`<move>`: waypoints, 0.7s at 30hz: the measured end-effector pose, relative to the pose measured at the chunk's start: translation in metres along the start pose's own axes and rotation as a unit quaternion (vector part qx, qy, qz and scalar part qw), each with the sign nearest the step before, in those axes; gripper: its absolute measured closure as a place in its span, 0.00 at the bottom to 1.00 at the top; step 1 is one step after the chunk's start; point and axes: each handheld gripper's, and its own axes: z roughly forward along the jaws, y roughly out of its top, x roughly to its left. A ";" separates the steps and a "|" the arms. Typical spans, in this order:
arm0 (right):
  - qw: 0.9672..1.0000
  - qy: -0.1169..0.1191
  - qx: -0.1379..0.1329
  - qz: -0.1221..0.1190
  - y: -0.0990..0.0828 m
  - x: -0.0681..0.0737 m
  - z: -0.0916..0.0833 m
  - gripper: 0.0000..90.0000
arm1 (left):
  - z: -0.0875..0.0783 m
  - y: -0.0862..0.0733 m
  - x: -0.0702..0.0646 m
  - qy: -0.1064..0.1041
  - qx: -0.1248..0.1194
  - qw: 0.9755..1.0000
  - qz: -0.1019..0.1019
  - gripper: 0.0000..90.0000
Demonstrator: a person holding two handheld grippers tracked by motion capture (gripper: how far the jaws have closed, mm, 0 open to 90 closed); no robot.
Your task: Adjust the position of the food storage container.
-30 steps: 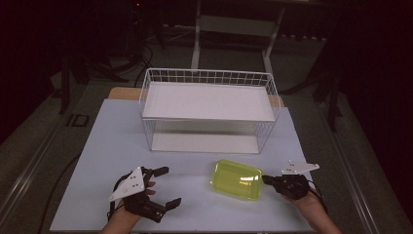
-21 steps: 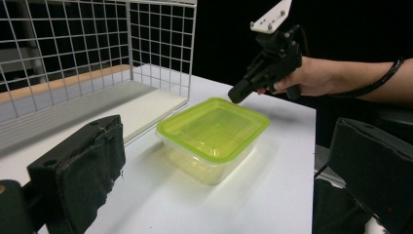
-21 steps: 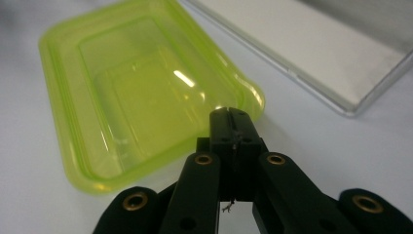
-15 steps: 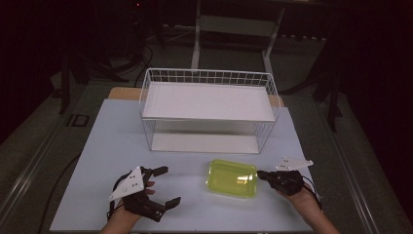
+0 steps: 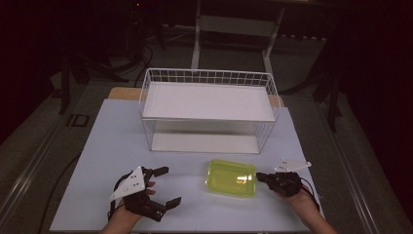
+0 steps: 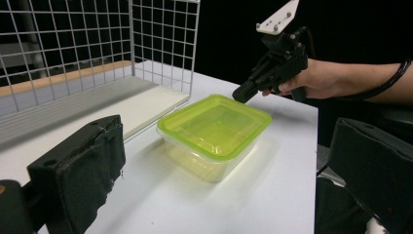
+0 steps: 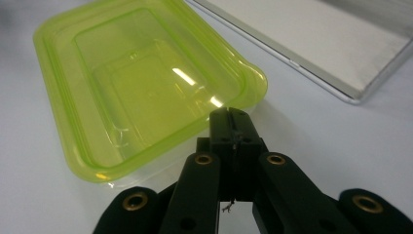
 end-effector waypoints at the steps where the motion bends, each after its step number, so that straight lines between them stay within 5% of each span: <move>1: 1.000 0.001 -0.001 -0.001 0.002 0.001 0.001 1.00 | 0.000 0.000 0.000 0.000 -0.001 1.000 -0.001 0.01; 21: 0.999 0.030 0.000 -0.031 0.029 0.017 0.032 1.00 | 0.000 -0.001 0.000 0.007 0.005 1.000 -0.001 0.01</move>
